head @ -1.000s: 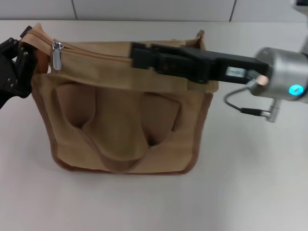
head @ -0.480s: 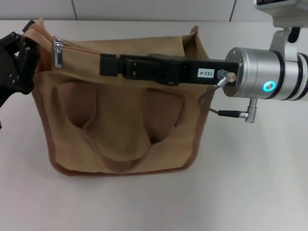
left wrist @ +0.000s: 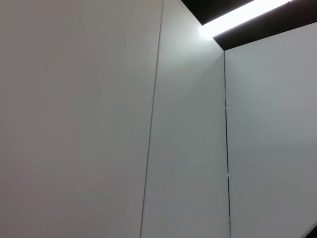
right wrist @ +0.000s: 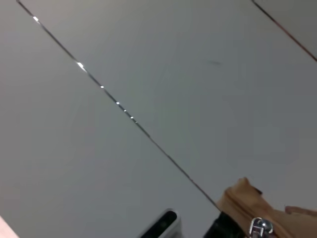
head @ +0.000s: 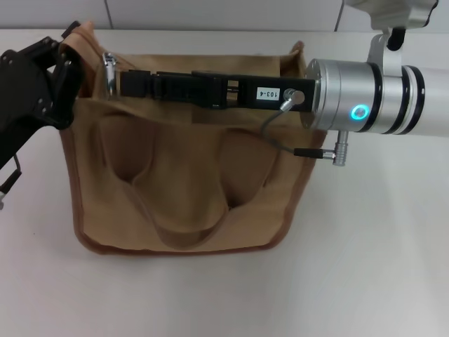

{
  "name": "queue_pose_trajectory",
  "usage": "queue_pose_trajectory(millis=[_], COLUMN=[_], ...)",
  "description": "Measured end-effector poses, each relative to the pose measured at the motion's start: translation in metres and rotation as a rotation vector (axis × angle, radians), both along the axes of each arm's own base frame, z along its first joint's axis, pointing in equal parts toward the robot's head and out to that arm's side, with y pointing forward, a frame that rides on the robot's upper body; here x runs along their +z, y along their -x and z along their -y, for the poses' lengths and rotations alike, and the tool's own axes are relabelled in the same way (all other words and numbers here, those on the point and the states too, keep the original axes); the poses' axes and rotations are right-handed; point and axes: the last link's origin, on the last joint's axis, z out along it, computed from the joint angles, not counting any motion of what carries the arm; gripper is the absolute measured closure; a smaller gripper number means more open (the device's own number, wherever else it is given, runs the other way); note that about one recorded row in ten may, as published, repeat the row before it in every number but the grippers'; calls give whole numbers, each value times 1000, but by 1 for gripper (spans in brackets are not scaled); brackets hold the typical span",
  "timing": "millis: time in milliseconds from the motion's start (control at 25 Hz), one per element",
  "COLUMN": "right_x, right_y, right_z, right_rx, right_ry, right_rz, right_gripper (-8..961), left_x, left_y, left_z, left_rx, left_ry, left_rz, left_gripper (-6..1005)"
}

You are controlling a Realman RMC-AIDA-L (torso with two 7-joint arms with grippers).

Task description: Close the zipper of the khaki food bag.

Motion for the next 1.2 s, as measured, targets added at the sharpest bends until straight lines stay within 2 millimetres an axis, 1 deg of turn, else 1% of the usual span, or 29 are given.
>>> queue_pose_trajectory(millis=[200, 320, 720, 1200], right_x=[-8, -9, -8, -7], right_y=[1, 0, 8, 7], right_z=[2, 1, -4, -3], right_rx=[-6, -13, 2, 12], right_ry=[-16, -23, -39, -60], right_rz=[3, 12, 7, -2], right_gripper=[378, 378, 379, 378], left_x=[0, -1, -5, -5], left_y=[-5, -6, -15, -16], left_z=[-5, -6, -11, -12], left_rx=[-16, -21, -59, -61], left_ry=[2, 3, 29, 27], left_rz=[-2, -2, -13, -8], left_gripper=[932, 930, 922, 912])
